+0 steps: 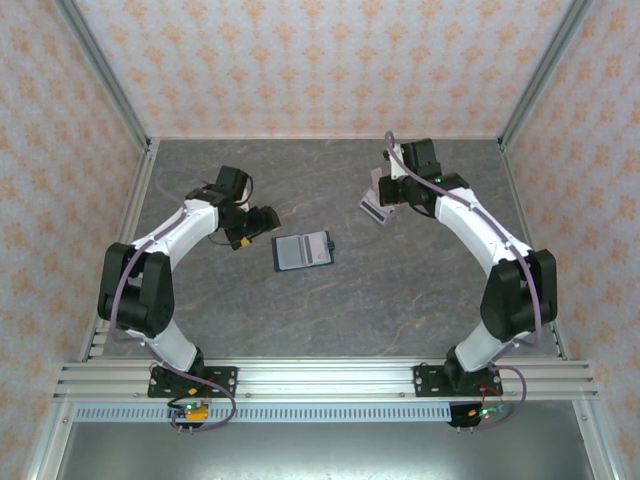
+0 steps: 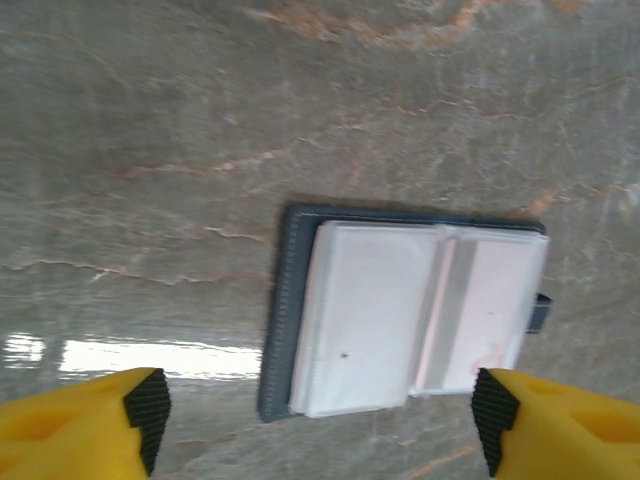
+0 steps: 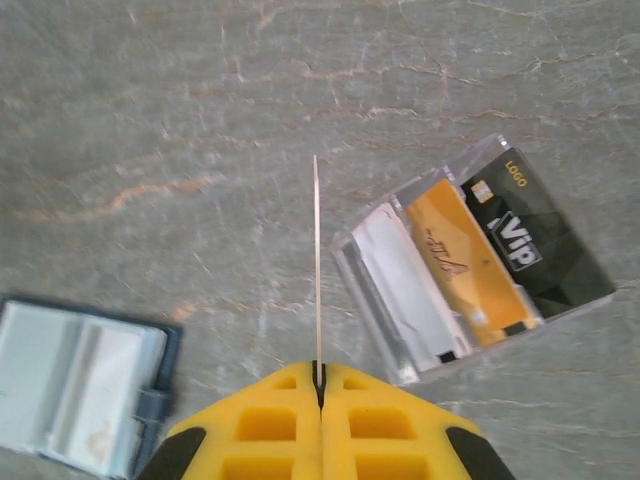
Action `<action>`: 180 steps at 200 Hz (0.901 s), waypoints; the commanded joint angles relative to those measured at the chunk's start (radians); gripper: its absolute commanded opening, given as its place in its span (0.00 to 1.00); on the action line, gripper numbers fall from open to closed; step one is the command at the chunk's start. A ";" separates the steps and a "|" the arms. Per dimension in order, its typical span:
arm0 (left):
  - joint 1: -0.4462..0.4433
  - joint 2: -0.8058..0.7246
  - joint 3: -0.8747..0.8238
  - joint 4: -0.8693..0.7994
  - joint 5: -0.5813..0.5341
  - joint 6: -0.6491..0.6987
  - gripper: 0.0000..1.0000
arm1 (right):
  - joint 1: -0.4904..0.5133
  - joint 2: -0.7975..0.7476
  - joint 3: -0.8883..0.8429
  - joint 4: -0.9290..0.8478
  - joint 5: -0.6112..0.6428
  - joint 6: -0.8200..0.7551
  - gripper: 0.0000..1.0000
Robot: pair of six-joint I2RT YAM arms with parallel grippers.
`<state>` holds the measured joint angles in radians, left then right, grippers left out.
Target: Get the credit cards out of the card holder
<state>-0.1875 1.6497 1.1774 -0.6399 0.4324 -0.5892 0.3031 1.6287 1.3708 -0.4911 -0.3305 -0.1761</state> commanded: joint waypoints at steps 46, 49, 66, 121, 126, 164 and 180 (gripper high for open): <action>0.008 -0.069 -0.018 -0.046 -0.147 0.049 1.00 | -0.029 0.195 0.197 -0.234 0.103 -0.380 0.00; 0.008 -0.071 -0.018 -0.047 -0.148 0.049 1.00 | -0.029 0.203 0.208 -0.245 0.103 -0.389 0.00; 0.007 -0.076 -0.021 -0.049 -0.151 0.049 1.00 | -0.033 0.247 0.260 -0.291 0.100 -0.432 0.00; 0.007 -0.066 -0.021 -0.047 -0.132 0.049 1.00 | -0.040 0.372 0.385 -0.382 0.076 -0.487 0.00; 0.007 -0.064 -0.021 -0.047 -0.130 0.049 1.00 | -0.039 0.377 0.390 -0.382 0.068 -0.487 0.00; 0.007 -0.059 -0.021 -0.050 -0.113 0.049 1.00 | -0.042 0.437 0.439 -0.411 0.068 -0.487 0.00; 0.008 -0.060 -0.022 -0.052 -0.109 0.049 1.00 | -0.042 0.461 0.464 -0.431 0.073 -0.482 0.01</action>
<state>-0.1871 1.5993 1.1679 -0.6628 0.3267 -0.5507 0.2672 2.0544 1.7840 -0.8551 -0.2615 -0.6418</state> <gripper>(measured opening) 0.999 0.048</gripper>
